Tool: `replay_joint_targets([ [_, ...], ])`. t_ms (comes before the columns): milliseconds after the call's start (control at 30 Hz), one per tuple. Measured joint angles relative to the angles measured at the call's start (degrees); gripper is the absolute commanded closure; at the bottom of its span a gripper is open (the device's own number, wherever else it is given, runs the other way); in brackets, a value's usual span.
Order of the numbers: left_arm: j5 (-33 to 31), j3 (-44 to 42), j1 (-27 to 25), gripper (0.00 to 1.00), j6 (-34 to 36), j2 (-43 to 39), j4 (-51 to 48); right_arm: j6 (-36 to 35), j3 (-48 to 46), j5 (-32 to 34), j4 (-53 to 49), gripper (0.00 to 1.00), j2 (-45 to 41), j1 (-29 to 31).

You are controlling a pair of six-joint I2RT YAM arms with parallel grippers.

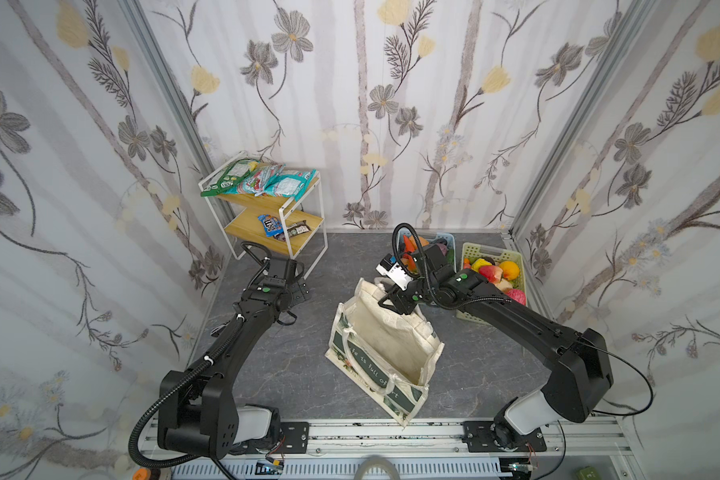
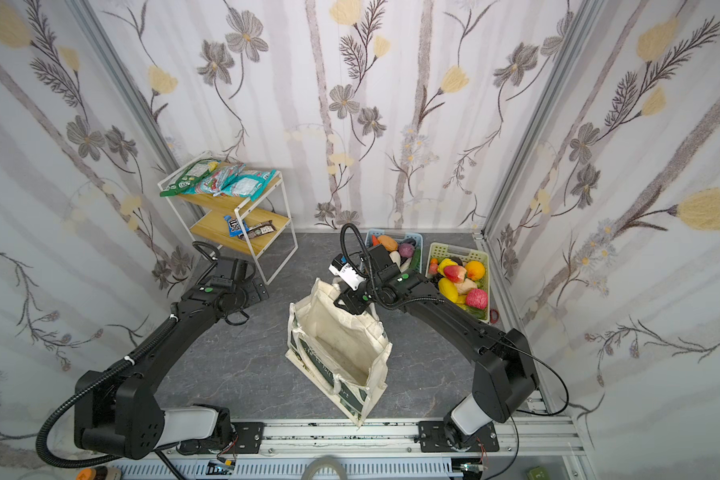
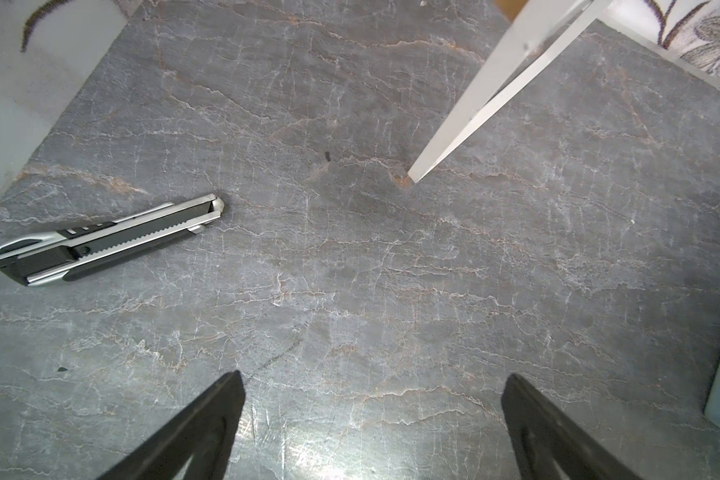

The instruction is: Place the food into the grocery bag and tie it

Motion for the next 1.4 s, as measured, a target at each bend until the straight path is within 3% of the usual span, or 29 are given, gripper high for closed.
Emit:
replay_joint_targets([
  [167, -0.59, 1.95, -0.07, 0.00, 1.16, -0.42, -2.60, 3.15, 0.17, 1.49, 0.48, 0.79, 0.13, 0.55],
  [433, -0.98, 3.02, -0.13, 0.00, 2.14, -0.70, -5.51, 11.32, -1.07, 3.37, 5.35, 0.93, 0.48, 0.55],
  [767, 3.08, 1.77, -2.97, 0.00, 1.44, -2.86, -5.79, 27.63, -4.39, 5.42, 16.96, 0.92, 0.24, 0.55],
  [1100, 0.74, 0.00, -2.99, 0.00, -0.04, -4.24, -6.62, 39.76, -7.98, 10.97, 28.04, 0.91, 0.17, 0.90],
  [1267, -0.85, -0.59, -2.99, 0.00, -1.11, -4.96, -6.99, 41.97, -8.15, 12.57, 30.62, 0.85, 0.46, 0.98],
  [1400, -1.05, -0.98, -2.99, 0.00, -1.40, -4.98, -7.15, 42.36, -8.07, 13.70, 31.12, 0.73, 0.63, 0.90],
])
